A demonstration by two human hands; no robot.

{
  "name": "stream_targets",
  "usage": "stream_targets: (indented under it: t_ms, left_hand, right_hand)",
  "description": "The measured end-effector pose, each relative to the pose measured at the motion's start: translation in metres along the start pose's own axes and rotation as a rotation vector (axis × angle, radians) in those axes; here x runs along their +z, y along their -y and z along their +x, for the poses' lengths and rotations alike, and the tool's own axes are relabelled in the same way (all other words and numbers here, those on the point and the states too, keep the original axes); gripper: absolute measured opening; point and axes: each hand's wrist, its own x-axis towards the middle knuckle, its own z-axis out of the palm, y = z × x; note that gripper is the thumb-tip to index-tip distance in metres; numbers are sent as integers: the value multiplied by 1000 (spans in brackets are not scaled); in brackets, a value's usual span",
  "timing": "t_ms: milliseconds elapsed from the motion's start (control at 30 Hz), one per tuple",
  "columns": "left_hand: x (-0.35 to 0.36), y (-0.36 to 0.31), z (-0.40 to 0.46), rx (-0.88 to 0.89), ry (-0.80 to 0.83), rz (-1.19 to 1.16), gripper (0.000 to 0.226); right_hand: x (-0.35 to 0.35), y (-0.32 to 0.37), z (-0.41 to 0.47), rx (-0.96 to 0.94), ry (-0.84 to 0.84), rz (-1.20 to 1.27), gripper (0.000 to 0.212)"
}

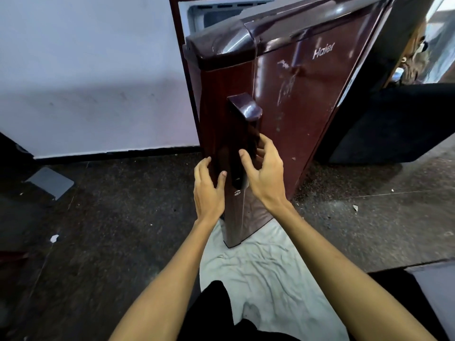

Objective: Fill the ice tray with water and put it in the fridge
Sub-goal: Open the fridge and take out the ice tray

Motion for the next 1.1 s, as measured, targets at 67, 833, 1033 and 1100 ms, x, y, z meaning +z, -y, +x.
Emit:
stream_targets:
  t_ms: [67,833,1033,1100]
  left_hand:
    - [2,-4,-10,-29,53,-3,59]
    - [47,-52,-114,-30,219,-95,50]
    - [77,-74,-145,-2,188,-46,51]
    - [87,-83,-155,-6,181,-51,51]
  right_hand:
    - [-12,-1,-13,17,-47,10,46]
    - [-112,-46,-109,216,-407,-92,29]
    - [-162,-60,-118,200,-402,-111,28]
    - [-179,-65,-118,189,-394,-118,27]
